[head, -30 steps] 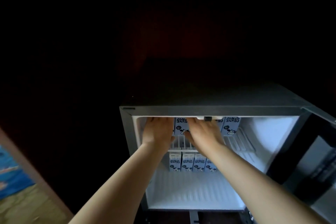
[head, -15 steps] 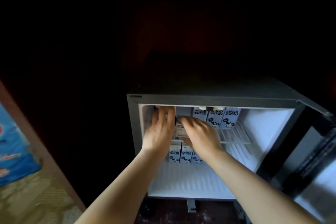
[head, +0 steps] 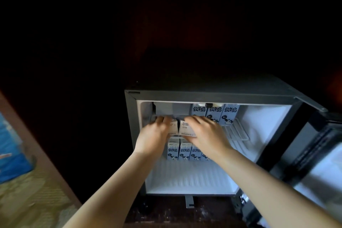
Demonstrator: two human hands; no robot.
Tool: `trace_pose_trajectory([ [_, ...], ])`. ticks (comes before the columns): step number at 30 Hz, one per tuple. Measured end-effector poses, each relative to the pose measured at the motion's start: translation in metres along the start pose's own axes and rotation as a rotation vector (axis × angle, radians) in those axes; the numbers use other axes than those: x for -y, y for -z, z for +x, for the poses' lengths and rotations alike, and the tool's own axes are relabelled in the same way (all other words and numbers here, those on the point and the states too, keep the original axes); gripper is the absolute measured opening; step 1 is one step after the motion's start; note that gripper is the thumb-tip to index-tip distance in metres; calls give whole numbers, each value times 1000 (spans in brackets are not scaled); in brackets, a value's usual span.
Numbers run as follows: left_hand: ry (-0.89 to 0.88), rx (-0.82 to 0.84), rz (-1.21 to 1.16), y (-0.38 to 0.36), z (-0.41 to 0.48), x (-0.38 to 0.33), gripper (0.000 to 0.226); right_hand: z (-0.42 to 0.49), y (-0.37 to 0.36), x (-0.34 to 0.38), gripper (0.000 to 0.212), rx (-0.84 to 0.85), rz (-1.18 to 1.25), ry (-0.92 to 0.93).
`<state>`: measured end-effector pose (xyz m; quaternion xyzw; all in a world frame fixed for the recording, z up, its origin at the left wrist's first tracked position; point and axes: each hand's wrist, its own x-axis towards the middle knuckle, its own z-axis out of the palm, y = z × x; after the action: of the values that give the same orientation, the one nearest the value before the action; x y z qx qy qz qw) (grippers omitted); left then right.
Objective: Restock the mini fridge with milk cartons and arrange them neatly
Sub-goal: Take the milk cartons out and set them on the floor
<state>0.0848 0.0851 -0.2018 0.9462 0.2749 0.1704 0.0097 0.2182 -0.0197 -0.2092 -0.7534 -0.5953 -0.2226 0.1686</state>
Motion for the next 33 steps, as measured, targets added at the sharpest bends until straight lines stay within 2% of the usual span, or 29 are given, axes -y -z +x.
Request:
trace_pose_trajectory([
  [2,-1,-81,45,8,-6,-1,48,-3,11,2,45,1,4,-5],
  [8,14,-71,111,48,-30,-15,51,-18,54,10,41,-16,11,20],
  [11,-16,-26,119,68,-49,-31,53,-34,88,18,41,22,-38,47],
  [16,-51,107,58,104,-75,-68,46,-69,155,24,44,160,-25,-55],
  [22,-256,142,1,137,-102,-134,46,-128,225,15,46,270,-64,-182],
  [28,-398,257,20,127,-128,-207,45,-197,275,-2,35,408,-103,-264],
  [33,-451,403,-54,85,-163,-270,40,-267,283,-22,33,569,-120,-331],
])
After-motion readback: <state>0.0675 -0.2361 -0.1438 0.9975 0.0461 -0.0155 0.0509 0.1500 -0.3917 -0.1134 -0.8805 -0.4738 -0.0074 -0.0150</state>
